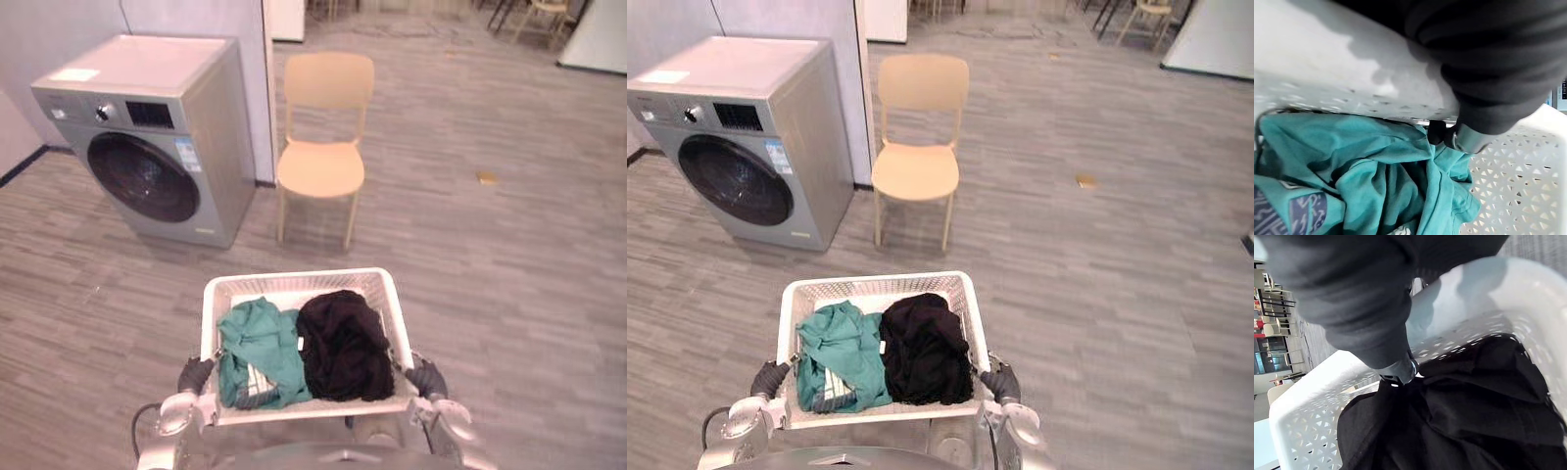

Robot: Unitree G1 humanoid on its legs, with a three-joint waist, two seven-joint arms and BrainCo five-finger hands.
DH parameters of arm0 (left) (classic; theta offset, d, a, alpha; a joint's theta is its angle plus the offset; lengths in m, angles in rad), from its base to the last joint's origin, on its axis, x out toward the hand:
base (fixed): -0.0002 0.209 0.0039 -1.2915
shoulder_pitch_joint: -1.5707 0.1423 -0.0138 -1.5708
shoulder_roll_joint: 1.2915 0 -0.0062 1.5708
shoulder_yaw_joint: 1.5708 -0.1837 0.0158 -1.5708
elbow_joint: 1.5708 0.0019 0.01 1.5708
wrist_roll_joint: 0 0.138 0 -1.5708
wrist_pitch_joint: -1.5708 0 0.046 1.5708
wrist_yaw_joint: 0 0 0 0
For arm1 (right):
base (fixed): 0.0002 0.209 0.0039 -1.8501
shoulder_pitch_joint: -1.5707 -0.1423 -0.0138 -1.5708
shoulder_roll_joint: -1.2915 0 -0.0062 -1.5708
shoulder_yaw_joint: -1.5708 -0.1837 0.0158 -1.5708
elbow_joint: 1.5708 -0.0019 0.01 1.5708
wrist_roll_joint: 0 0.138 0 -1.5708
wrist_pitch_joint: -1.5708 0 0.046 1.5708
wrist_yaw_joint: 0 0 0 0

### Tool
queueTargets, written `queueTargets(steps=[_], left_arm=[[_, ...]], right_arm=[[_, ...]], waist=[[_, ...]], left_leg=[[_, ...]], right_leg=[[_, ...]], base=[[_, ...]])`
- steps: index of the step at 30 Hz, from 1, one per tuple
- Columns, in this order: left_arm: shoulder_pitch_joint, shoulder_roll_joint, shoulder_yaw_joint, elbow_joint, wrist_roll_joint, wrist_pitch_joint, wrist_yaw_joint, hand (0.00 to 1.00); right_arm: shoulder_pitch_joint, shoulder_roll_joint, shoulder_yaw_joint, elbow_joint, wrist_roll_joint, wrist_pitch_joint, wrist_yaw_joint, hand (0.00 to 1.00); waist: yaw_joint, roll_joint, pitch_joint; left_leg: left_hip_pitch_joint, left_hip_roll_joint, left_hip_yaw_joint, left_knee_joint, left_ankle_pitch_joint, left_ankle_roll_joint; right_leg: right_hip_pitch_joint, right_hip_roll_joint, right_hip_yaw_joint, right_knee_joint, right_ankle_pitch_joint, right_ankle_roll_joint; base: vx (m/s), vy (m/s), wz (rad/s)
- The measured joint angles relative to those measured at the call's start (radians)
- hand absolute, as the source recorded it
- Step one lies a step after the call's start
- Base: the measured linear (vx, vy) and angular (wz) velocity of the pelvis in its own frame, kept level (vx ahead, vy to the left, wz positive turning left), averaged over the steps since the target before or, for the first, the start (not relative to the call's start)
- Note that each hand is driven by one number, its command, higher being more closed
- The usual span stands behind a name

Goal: Pick up the laundry basket with both hands and put the clothes into the washing machine.

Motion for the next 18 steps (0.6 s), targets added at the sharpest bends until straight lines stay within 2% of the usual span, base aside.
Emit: queueTargets(steps=[1, 2, 3, 4, 5, 6, 7, 8, 9, 10, 11, 12, 13, 14, 15, 16, 17, 18], left_arm=[[-0.002, -0.022, 0.002, 0.002, 0.007, 0.001, 0.0, 1.0], [0.008, -0.051, 0.002, 0.002, 0.01, 0.003, 0.0, 1.0], [0.016, -0.061, 0.002, 0.004, 0.01, 0.008, 0.0, 1.0], [0.019, -0.073, 0.0, 0.01, 0.01, 0.014, 0.0, 1.0], [0.019, -0.075, -0.004, 0.013, 0.01, 0.018, 0.0, 1.0], [0.009, -0.073, -0.003, 0.011, 0.009, 0.006, -0.003, 1.0], [-0.005, -0.067, -0.001, 0.007, 0.009, 0.003, -0.002, 1.0], [-0.014, -0.057, 0.004, 0.007, 0.009, 0.001, -0.003, 1.0], [-0.021, -0.053, 0.004, 0.008, 0.009, 0.001, -0.003, 1.0], [-0.029, -0.052, 0.005, 0.008, 0.006, 0.0, -0.003, 1.0], [-0.031, -0.055, 0.005, 0.008, -0.001, -0.001, -0.003, 1.0], [-0.027, -0.057, 0.005, 0.008, -0.001, -0.002, -0.003, 1.0], [-0.017, -0.059, 0.004, 0.007, -0.001, -0.004, -0.002, 1.0], [-0.027, -0.038, 0.017, 0.019, 0.0, -0.006, 0.002, 1.0], [-0.027, -0.031, 0.018, 0.026, 0.0, -0.004, 0.004, 1.0], [-0.027, -0.02, 0.015, 0.031, 0.002, 0.002, 0.003, 1.0], [-0.038, -0.009, 0.013, 0.031, 0.002, 0.003, 0.0, 1.0], [-0.039, 0.001, 0.01, 0.032, 0.002, 0.011, 0.002, 1.0]], right_arm=[[0.004, -0.013, -0.009, 0.001, 0.0, 0.001, -0.003, 1.0], [-0.01, -0.051, -0.013, -0.003, 0.0, 0.011, -0.001, 1.0], [-0.015, -0.055, -0.011, -0.005, 0.001, 0.016, -0.001, 1.0], [-0.03, -0.056, -0.01, -0.007, 0.001, 0.019, -0.005, 1.0], [-0.03, -0.055, -0.015, -0.002, 0.001, 0.019, -0.015, 1.0], [-0.031, -0.053, -0.016, 0.004, 0.005, 0.019, -0.018, 1.0], [-0.037, -0.053, -0.015, 0.001, 0.017, 0.013, -0.016, 1.0], [-0.058, -0.052, -0.016, 0.001, 0.023, 0.013, -0.017, 1.0], [-0.068, -0.051, -0.01, 0.003, 0.025, 0.01, -0.017, 1.0], [-0.079, -0.055, -0.006, 0.007, 0.032, 0.006, -0.02, 1.0], [-0.089, -0.07, 0.0, 0.011, 0.033, 0.006, -0.02, 1.0], [-0.087, -0.081, 0.005, 0.012, 0.033, 0.006, -0.018, 1.0], [-0.072, -0.087, 0.013, 0.013, 0.035, 0.006, -0.014, 1.0], [-0.076, -0.051, 0.011, 0.042, 0.036, 0.008, -0.019, 1.0], [-0.076, -0.044, 0.01, 0.048, 0.036, 0.008, -0.02, 1.0], [-0.069, -0.037, 0.01, 0.053, 0.036, 0.008, -0.021, 1.0], [-0.068, -0.027, 0.009, 0.056, 0.036, 0.008, -0.02, 1.0], [-0.065, -0.011, 0.008, 0.069, 0.036, 0.008, -0.02, 1.0]], waist=[[-0.014, 0.034, -0.005], [0.002, 0.098, -0.009], [0.013, 0.108, -0.004], [0.028, 0.125, 0.004], [0.028, 0.117, 0.01], [0.035, 0.095, 0.023], [0.042, 0.082, 0.032], [0.05, 0.063, 0.034], [0.056, 0.055, 0.033], [0.062, 0.05, 0.034], [0.071, 0.059, 0.027], [0.076, 0.07, 0.02], [0.081, 0.088, 0.008], [0.083, 0.043, -0.004], [0.071, 0.025, -0.017], [0.05, -0.008, -0.027], [0.043, -0.034, -0.012], [0.029, -0.059, 0.002]], left_leg=[[-0.12, 0.068, 0.005, 0.31, 0.058, 0.01], [-0.231, 0.165, 0.025, 0.565, 0.267, 0.028], [-0.272, 0.209, 0.04, 0.64, 0.42, 0.039], [-0.338, 0.248, 0.048, 0.766, 0.482, 0.059], [-0.401, 0.238, 0.054, 0.828, 0.414, 0.049], [-0.457, 0.203, 0.085, 0.819, 0.342, 0.046], [-0.496, 0.181, 0.134, 0.764, 0.292, 0.043], [-0.537, 0.148, 0.202, 0.634, 0.242, 0.028], [-0.548, 0.124, 0.226, 0.525, 0.236, 0.023], [-0.555, 0.071, 0.241, 0.264, 0.249, -0.001], [-0.552, 0.033, 0.234, 0.001, 0.316, -0.039], [-0.548, 0.025, 0.233, -0.107, 0.369, -0.041], [-0.558, 0.025, 0.235, -0.177, 0.499, -0.014], [-0.562, -0.011, 0.244, -0.092, 0.525, 0.071], [-0.559, -0.031, 0.243, -0.085, 0.494, 0.081], [-0.532, -0.061, 0.242, -0.099, 0.461, 0.087], [-0.489, -0.087, 0.241, -0.116, 0.442, 0.091], [-0.434, -0.109, 0.23, -0.129, 0.416, 0.095]], right_leg=[[0.015, 0.032, -0.025, 0.08, -0.019, -0.031], [0.056, 0.092, -0.053, 0.097, -0.076, -0.067], [0.085, 0.121, -0.052, 0.09, -0.098, -0.085], [0.157, 0.153, -0.049, 0.063, -0.136, -0.107], [0.216, 0.156, -0.047, 0.031, -0.153, -0.109], [0.297, 0.144, -0.041, -0.025, -0.166, -0.117], [0.358, 0.138, -0.031, -0.081, -0.167, -0.119], [0.425, 0.123, -0.015, -0.149, -0.167, -0.119], [0.449, 0.112, -0.007, -0.178, -0.167, -0.119], [0.498, 0.099, 0.004, -0.228, -0.167, -0.119], [0.536, 0.097, 0.022, -0.264, -0.179, -0.1], [0.555, 0.107, 0.029, -0.277, -0.191, -0.083], [0.588, 0.12, 0.04, -0.268, -0.247, -0.059], [0.597, 0.084, 0.056, -0.186, -0.325, -0.039], [0.567, 0.064, 0.047, -0.108, -0.336, -0.021], [0.451, 0.025, 0.044, 0.16, -0.307, 0.022], [0.372, -0.007, 0.045, 0.354, -0.221, 0.088], [0.292, -0.04, 0.044, 0.552, -0.131, 0.118]], base=[[0.75, -0.344, 0.25], [0.75, -0.34, -0.08], [0.77, -0.255, -0.51], [0.76, -0.216, -0.3], [0.9, -0.23, -0.16], [0.72, -0.172, -0.04], [0.7, -0.148, -0.21], [0.67, -0.11, -0.29], [0.78, -0.1, -0.44], [0.75, -0.033, -0.55], [0.5, -0.007, -0.56], [0.62, 0.094, -0.54], [0.63, 0.142, -0.43], [0.75, 0.157, -0.25], [0.63, 0.136, 0.09], [0.6, 0.128, 0.26], [0.7, 0.138, 0.37], [0.56, 0.092, 0.28]])
